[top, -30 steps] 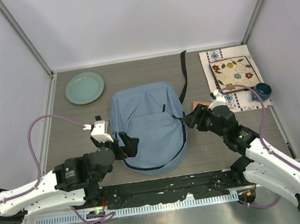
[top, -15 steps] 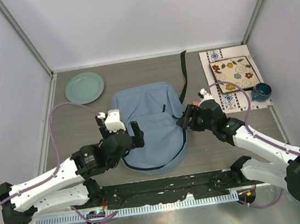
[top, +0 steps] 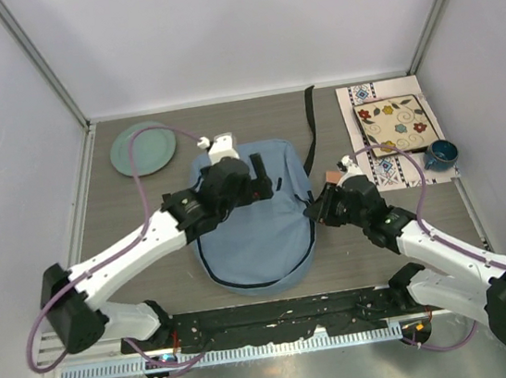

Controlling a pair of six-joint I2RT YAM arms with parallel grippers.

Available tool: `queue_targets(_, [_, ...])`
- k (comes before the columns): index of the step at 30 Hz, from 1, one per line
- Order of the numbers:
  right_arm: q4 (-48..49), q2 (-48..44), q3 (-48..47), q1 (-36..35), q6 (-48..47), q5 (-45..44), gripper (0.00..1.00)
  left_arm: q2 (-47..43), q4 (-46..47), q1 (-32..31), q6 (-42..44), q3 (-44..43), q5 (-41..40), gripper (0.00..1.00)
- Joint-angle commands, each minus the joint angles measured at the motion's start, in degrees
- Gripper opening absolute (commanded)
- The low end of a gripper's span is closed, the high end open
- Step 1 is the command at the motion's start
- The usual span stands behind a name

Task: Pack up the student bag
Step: Zip the student bag at the center of the board.

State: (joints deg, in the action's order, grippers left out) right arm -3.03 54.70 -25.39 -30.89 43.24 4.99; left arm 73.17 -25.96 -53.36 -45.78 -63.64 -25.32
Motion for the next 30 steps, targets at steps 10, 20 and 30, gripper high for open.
queue_targets(10, [1.27, -5.21, 0.69, 0.22, 1.05, -0.16, 0.44, 19.12, -5.33, 0.72, 2.27, -20.03, 6.52, 0.93])
queue_targets(20, [-9.79, -15.05, -3.0, 0.13, 0.88, -18.6, 0.71, 22.81, -9.55, 0.72, 3.24, -24.43, 5.98, 0.93])
queue_targets(30, [-13.41, -13.56, -7.4, 0.31, 1.05, -21.78, 0.74, 25.62, -9.82, 0.63, 2.8, -26.62, 8.36, 0.85])
